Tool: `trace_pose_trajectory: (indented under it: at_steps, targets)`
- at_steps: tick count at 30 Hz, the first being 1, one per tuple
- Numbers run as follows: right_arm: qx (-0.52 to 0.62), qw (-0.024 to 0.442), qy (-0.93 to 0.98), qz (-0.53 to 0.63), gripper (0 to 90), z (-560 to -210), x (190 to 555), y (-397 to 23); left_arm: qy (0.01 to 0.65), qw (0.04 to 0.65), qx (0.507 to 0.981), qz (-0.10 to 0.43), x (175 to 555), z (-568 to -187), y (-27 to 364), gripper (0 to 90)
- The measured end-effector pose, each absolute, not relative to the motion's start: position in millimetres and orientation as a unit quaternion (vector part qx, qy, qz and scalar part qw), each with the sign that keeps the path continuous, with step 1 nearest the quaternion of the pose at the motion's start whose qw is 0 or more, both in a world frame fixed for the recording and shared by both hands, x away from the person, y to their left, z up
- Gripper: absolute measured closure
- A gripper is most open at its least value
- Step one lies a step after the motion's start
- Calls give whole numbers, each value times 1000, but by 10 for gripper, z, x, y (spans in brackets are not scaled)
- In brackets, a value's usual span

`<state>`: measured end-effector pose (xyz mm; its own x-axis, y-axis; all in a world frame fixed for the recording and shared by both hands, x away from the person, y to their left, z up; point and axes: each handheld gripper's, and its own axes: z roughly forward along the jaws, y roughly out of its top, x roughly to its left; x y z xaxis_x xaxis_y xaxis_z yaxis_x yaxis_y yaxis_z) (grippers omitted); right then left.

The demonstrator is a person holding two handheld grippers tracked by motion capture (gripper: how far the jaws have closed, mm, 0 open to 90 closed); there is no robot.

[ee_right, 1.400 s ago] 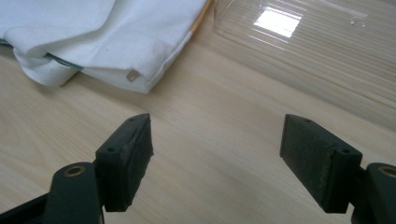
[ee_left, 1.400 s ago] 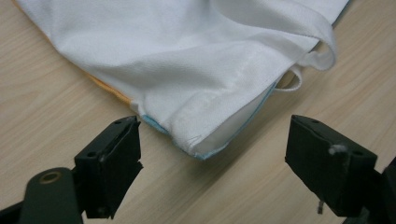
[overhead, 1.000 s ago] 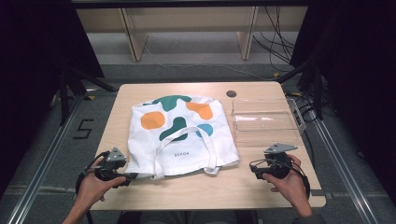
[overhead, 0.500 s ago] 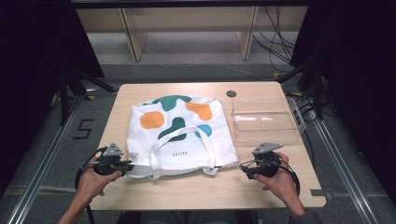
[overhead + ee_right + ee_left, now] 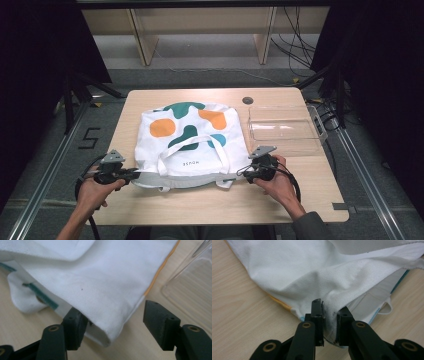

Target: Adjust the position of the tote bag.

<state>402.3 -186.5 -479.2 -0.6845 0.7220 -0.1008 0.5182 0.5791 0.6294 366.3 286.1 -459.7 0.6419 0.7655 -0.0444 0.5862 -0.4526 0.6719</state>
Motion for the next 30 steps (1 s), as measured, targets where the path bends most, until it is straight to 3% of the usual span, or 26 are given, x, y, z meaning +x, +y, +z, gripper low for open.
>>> trace_pose_trajectory:
  at_steps: [4, 6, 8, 14, 21, 25, 28, 30]
  targets:
    - [344, 186, 872, 294, 657, -4787, 4079, -1801, 407, 334, 839, 138, 3659, -4616, 2850, 787]
    - [340, 184, 874, 293, 699, -4795, 4097, -1792, 401, 325, 846, 135, 3661, -4608, 2860, 786]
    - [322, 191, 885, 276, 808, -4798, 4120, -1768, 398, 326, 847, 136, 3660, -4611, 2864, 786]
    - [312, 185, 890, 277, 843, -4741, 4029, -1734, 400, 326, 844, 145, 3627, -4599, 2926, 793]
    - [292, 158, 903, 275, 844, -4653, 3623, -1740, 401, 325, 845, 139, 3449, -4612, 2916, 783]
    - [299, 152, 902, 272, 842, -4683, 3575, -1776, 401, 305, 853, 140, 3420, -4669, 2872, 696]
    - [303, 145, 903, 269, 836, -4678, 3596, -1796, 406, 279, 859, 141, 3428, -4729, 2855, 546]
    - [304, 148, 901, 272, 834, -4695, 3595, -1791, 404, 265, 865, 136, 3436, -4749, 2842, 527]
